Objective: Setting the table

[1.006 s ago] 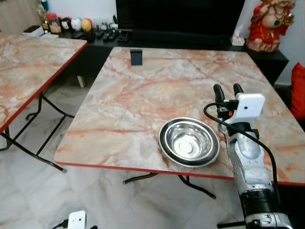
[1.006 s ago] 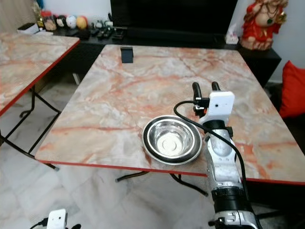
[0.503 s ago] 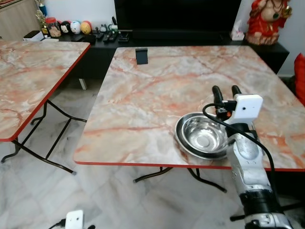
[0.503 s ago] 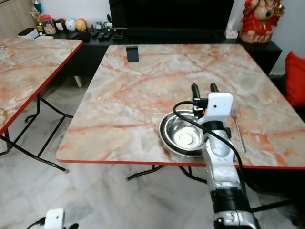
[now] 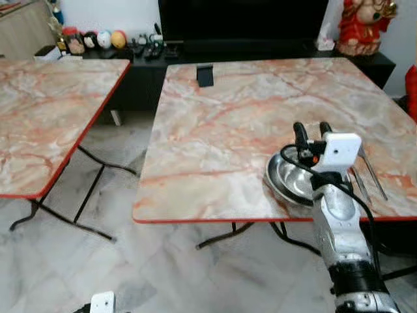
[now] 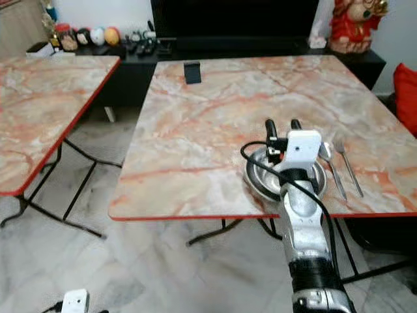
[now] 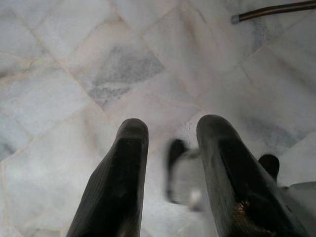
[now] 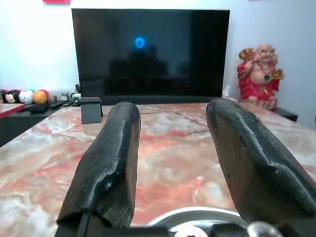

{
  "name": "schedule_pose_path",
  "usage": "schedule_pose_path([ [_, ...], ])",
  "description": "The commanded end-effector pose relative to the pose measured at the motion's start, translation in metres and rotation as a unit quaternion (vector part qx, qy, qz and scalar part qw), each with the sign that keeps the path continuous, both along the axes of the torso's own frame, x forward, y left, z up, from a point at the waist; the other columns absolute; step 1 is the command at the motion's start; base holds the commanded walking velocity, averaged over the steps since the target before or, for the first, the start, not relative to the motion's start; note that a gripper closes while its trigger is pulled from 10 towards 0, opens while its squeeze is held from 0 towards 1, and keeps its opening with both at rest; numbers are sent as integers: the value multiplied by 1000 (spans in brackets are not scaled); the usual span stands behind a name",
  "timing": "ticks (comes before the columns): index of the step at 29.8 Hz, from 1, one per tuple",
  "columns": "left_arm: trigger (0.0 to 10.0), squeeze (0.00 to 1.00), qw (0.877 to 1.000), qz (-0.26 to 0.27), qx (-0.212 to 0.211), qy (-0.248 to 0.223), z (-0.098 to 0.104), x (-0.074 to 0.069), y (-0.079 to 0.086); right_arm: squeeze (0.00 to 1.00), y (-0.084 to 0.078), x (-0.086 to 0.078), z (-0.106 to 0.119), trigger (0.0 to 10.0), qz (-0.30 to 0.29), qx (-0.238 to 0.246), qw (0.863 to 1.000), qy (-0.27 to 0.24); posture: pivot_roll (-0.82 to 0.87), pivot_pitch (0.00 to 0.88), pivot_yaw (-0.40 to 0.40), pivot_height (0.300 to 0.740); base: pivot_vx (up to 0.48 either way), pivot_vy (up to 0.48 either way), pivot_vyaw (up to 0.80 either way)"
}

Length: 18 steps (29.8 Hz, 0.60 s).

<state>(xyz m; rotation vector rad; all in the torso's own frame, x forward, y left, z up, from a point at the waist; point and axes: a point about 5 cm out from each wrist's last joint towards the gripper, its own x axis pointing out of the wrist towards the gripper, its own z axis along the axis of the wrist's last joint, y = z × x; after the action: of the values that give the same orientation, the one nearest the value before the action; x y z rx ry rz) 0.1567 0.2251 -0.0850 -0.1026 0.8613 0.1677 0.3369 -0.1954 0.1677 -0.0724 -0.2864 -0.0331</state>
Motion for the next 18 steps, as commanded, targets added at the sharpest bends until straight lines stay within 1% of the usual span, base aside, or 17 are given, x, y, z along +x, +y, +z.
schedule_pose_path([
  [1,10000,0,1000,13,3,18,-3,-11,9,0,11,2,6,10000,16,4,1000,-12,-81,0,28,740,0,307,0],
  [5,10000,0,1000,11,4,20,-2,-12,12,0,12,1,5,10000,18,6,1000,-11,-85,0,32,740,0,307,0],
  [18,10000,0,1000,3,1,10,-2,-8,3,0,19,1,2,10000,27,12,1000,-7,-79,0,33,740,0,307,0],
])
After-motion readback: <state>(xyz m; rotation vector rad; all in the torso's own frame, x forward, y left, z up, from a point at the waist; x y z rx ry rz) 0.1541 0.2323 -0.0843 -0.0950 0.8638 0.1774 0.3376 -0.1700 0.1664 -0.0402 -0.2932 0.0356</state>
